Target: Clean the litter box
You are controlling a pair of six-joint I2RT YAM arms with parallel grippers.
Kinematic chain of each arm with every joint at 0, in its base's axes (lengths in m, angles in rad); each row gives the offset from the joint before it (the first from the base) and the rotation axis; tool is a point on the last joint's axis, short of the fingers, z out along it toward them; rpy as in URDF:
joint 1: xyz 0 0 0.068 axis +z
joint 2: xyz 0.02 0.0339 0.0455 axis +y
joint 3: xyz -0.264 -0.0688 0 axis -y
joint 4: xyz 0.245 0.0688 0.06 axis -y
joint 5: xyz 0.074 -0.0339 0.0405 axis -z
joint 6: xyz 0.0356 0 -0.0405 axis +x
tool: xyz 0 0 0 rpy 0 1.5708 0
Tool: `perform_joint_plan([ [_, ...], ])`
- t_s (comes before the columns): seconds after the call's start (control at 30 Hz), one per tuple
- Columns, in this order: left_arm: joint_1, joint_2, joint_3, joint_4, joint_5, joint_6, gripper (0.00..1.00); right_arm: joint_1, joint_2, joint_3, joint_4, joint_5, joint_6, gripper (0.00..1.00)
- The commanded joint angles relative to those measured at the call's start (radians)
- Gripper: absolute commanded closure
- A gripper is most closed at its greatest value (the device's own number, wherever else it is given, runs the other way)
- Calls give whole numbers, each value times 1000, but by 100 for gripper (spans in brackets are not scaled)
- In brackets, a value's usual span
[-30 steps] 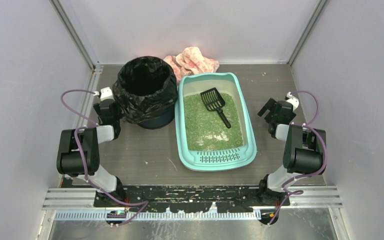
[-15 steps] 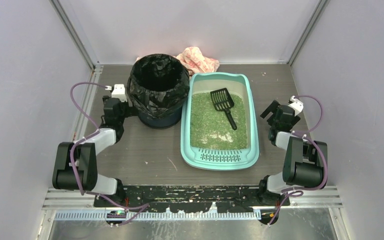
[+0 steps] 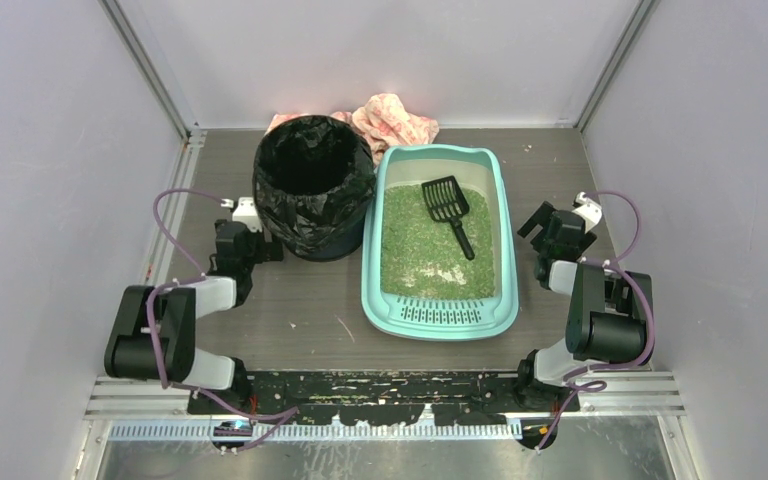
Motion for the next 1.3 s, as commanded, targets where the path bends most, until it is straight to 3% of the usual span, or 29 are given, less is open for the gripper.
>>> perform_joint_plan([
  [0.0,2,112,46,203,-11,23,0,12,-9,79,-92,40,30,0],
  [0.2,20,128,-10,297,-19,-7,0,30,-15,11,79,15,-26,0],
  [0.27,19,128,-11,299,-19,-9,0,30,7,45,42,-34,-54,0],
  [0.43,20,132,-16,317,-18,-9,0,60,-54,-72,202,-11,-81,0],
  [0.5,19,137,-18,326,-18,-8,0,74,-64,-155,347,-45,-107,0],
  [0.6,20,134,-20,330,-17,-9,0,187,80,-286,754,53,-216,0],
  [0.67,20,135,-21,332,-16,-8,0,216,20,-248,589,105,-231,0],
  [0.8,20,137,-24,346,-16,-8,0,216,37,-145,421,109,-231,0],
  [1.27,20,142,-31,364,-15,-7,0,216,41,-145,426,100,-229,0],
])
